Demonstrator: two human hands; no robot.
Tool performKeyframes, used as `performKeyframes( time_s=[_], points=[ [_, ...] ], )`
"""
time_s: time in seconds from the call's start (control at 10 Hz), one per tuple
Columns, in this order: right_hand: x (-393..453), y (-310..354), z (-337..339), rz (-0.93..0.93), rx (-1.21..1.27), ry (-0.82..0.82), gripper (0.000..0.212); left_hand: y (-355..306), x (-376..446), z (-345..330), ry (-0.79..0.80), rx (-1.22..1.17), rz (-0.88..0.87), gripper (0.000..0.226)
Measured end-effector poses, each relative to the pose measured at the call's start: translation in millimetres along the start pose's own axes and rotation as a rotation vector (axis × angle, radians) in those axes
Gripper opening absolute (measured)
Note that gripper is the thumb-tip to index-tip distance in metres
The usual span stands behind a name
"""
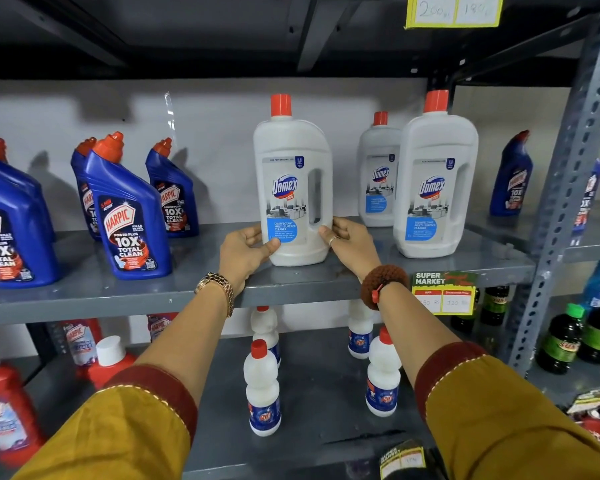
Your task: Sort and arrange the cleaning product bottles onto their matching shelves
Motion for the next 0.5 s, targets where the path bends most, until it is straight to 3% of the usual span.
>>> performKeyframes(
  time_s=[0.3,0.5],
  points=[
    [0,0,-1,-0.007,-0.004,0.007,0.038,1,3,0,-0.005,0.016,-0.017,0.049],
    [-11,8,13,0.002,0.062,-0.128,0.043,-23,-19,10,-0.141,0.236,-0.151,0.071]
  ],
)
Point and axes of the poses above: each hand's wrist, its own x-axis towards the middle knuckle, its own z-axis out of the back of the hand, y = z × x, the point moved 8 cm from there along x, towards the middle knuckle, and after that the axes turned 11 degrees about x, right-handed, at the moved point
